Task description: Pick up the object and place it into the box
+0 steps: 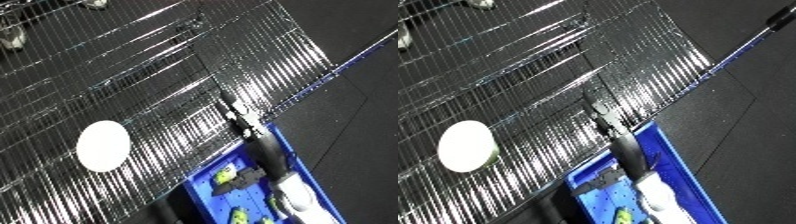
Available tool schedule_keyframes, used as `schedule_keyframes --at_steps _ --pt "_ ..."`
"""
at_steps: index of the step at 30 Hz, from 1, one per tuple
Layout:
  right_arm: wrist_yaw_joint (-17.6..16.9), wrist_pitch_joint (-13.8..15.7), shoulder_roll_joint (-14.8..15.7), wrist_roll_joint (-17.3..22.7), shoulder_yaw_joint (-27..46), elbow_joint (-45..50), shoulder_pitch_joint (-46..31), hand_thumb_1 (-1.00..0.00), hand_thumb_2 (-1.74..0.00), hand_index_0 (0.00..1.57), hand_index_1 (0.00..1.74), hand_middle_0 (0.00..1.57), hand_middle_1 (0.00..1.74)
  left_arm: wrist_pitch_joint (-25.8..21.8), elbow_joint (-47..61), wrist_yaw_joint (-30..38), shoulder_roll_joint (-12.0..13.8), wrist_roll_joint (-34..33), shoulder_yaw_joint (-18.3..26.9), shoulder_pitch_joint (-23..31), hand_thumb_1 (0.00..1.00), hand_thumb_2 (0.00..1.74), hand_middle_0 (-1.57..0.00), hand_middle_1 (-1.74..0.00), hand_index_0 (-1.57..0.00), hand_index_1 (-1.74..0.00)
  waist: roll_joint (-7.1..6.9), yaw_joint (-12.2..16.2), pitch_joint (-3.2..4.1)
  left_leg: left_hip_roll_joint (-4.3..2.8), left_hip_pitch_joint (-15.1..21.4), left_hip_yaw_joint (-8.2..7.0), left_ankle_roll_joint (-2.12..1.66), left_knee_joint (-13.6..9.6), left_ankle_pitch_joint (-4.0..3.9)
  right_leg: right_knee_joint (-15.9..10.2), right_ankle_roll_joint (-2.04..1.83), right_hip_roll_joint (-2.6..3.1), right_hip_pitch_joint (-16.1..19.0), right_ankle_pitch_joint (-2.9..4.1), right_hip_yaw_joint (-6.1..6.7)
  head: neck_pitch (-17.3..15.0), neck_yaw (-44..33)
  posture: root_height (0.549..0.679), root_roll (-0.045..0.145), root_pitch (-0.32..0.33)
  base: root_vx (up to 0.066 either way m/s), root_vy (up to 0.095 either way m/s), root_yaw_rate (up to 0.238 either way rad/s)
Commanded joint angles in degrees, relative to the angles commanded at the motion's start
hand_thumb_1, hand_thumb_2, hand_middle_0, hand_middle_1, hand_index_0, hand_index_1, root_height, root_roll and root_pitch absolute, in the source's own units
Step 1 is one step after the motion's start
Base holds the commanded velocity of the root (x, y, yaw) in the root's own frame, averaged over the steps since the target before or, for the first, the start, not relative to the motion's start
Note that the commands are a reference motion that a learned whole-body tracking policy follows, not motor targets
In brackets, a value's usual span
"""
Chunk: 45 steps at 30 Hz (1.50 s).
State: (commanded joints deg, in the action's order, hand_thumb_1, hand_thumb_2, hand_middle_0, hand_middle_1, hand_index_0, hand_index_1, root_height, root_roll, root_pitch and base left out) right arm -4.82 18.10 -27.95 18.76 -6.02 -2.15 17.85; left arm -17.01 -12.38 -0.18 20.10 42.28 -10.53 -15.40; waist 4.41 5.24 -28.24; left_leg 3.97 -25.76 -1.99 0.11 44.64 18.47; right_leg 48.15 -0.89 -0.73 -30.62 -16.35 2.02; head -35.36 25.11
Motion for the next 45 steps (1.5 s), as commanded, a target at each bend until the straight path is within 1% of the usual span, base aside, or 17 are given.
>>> schedule_keyframes --at_steps 4,5,9,12,17,19,23,26,30,37,41,45 --pt "0.49 -1.10 0.69 -0.75 -1.10 -0.69 1.32 0.00 0.00 0.00 0.00 0.00 0.00 0.67 -0.03 -0.07 0.28 -0.05 0.05 0.24 1.00 1.74 -1.57 -1.74 -1.57 -1.74 -0.28 -0.93 -0.15 0.16 -0.27 0.56 -0.03 0.42 -0.24 0.56 0.09 -0.17 0.15 -0.17 -0.47 -0.10 -1.35 0.627 0.102 -0.009 0.040 -0.041 0.168" --pt "0.46 -1.79 1.18 -1.12 -1.68 -1.04 2.11 0.00 0.00 0.00 0.00 0.00 0.00 1.16 0.08 -0.16 0.61 -0.25 0.10 0.41 1.00 1.74 -1.57 -1.74 -1.57 -1.74 -0.56 -1.54 -0.26 0.26 -0.56 0.93 -0.01 0.62 -0.42 0.96 0.12 -0.25 0.11 -0.29 -0.84 -0.44 -3.42 0.626 0.100 -0.012 0.023 -0.054 0.171" --pt "-0.04 -2.86 2.06 -1.53 -2.97 -1.83 3.42 0.00 0.00 0.00 0.00 0.00 0.00 1.75 0.13 -0.68 1.60 -0.61 0.26 0.67 1.00 1.74 -1.57 -1.74 -1.57 -1.74 -1.29 -3.03 -0.61 0.41 -1.61 1.69 0.07 1.30 -0.79 1.86 0.05 -0.27 -0.22 -0.40 -1.70 -0.20 -5.78 0.624 0.093 -0.015 0.030 -0.079 0.203" --pt "-0.40 -3.41 2.56 -1.64 -3.93 -2.83 4.73 0.00 0.00 0.00 0.00 0.00 0.00 2.19 0.44 -1.15 2.52 -0.79 0.30 0.69 1.00 1.74 -1.57 -1.74 -1.57 -1.74 -1.84 -4.12 -0.97 0.47 -2.61 2.22 0.23 2.05 -0.93 2.73 -0.04 -0.26 -0.80 -0.43 -2.39 -0.18 -6.25 0.621 0.087 -0.015 0.024 -0.082 0.194" --pt "-1.98 -5.33 2.93 -1.64 -5.71 -5.38 7.93 0.00 0.00 0.00 0.00 0.00 0.00 3.29 1.27 -1.07 3.51 -0.93 -0.17 0.01 1.00 1.74 -1.57 -1.74 -1.57 -1.74 -2.18 -5.47 -1.51 0.55 -4.20 2.73 0.51 3.07 -1.03 4.35 -0.13 -0.37 -2.29 -0.58 -3.28 -1.87 -4.95 0.616 0.077 -0.009 0.013 -0.041 0.136" --pt "-2.28 -5.79 2.85 -1.48 -6.39 -6.67 9.06 0.00 0.00 0.00 0.00 0.00 0.00 3.75 1.52 -0.93 3.73 -0.85 -0.40 -0.09 1.00 1.74 -1.57 -1.74 -1.57 -1.74 -2.17 -5.86 -1.56 0.63 -4.68 2.89 0.59 3.60 -0.84 4.96 -0.13 -0.44 -2.68 -0.78 -3.47 -2.51 -4.72 0.615 0.075 -0.008 0.043 -0.003 0.098" --pt "-2.19 -6.46 2.54 -0.46 -7.19 -8.59 11.06 0.00 0.00 0.00 0.00 0.00 0.00 4.09 1.99 -0.76 4.17 -0.39 -0.87 0.28 1.00 1.74 -1.57 -1.74 -1.57 -1.74 -2.07 -6.49 -1.56 0.80 -5.34 3.07 0.75 4.79 -0.18 5.92 -0.11 -0.66 -3.28 -1.18 -3.68 -2.60 -3.76 0.612 0.072 -0.007 0.055 0.012 0.085" --pt "-2.34 -7.06 2.40 0.13 -7.90 -9.76 13.05 0.00 0.00 0.00 0.00 0.00 0.00 3.91 2.21 -0.64 4.45 0.08 -1.31 0.17 1.00 1.74 -1.57 -1.74 -1.57 -1.74 -1.92 -6.94 -1.56 0.88 -5.83 3.02 0.90 5.24 0.15 6.39 -0.09 -0.85 -3.89 -1.32 -3.86 -3.04 -2.22 0.611 0.070 -0.002 0.040 0.028 0.061" --pt "-2.91 -7.18 2.23 0.89 -8.86 -11.30 15.46 0.00 0.00 0.00 0.00 0.00 0.00 3.00 2.77 -0.25 4.57 0.33 -1.56 -0.11 1.00 1.74 -1.57 -1.74 -1.57 -1.74 -1.80 -7.44 -1.56 1.03 -6.55 2.99 1.10 5.96 0.65 7.00 0.03 -0.93 -4.63 -1.52 -3.96 -3.41 -0.79 0.609 0.068 0.003 0.050 0.027 0.062" --pt "-4.98 -7.44 2.26 1.02 -9.71 -12.55 18.54 0.00 0.00 0.00 0.00 0.00 0.00 0.60 5.54 0.85 4.89 0.61 -0.95 0.07 1.00 1.74 -1.57 -1.74 -1.57 -1.74 -1.34 -8.33 -1.56 1.46 -8.07 3.02 1.65 7.53 1.75 8.57 0.41 -1.04 -6.48 -2.16 -4.13 -1.35 1.07 0.604 0.066 0.017 0.044 0.033 0.045" --pt "-5.95 -8.04 1.97 1.56 -9.80 -13.32 20.29 0.00 0.00 0.00 0.00 0.00 0.00 0.95 6.76 1.05 4.97 0.46 -0.63 0.11 1.00 1.74 -1.57 -1.74 -1.57 -1.74 -1.13 -8.80 -1.56 1.65 -9.02 2.95 1.95 8.24 2.16 9.37 0.56 -1.12 -7.62 -2.34 -4.20 -0.34 1.65 0.601 0.064 0.026 0.039 0.037 0.037" --pt "-6.39 -8.82 1.57 1.79 -10.16 -14.52 22.26 0.00 0.00 0.00 0.00 0.00 0.00 1.48 7.59 1.58 5.23 0.62 -0.81 -0.04 1.00 1.74 -1.57 -1.74 -1.57 -1.74 -0.81 -9.28 -1.56 1.81 -10.11 2.88 2.24 9.06 2.51 10.20 0.62 -1.21 -8.95 -2.44 -4.31 1.25 2.24 0.598 0.061 0.035 0.032 0.042 0.043"
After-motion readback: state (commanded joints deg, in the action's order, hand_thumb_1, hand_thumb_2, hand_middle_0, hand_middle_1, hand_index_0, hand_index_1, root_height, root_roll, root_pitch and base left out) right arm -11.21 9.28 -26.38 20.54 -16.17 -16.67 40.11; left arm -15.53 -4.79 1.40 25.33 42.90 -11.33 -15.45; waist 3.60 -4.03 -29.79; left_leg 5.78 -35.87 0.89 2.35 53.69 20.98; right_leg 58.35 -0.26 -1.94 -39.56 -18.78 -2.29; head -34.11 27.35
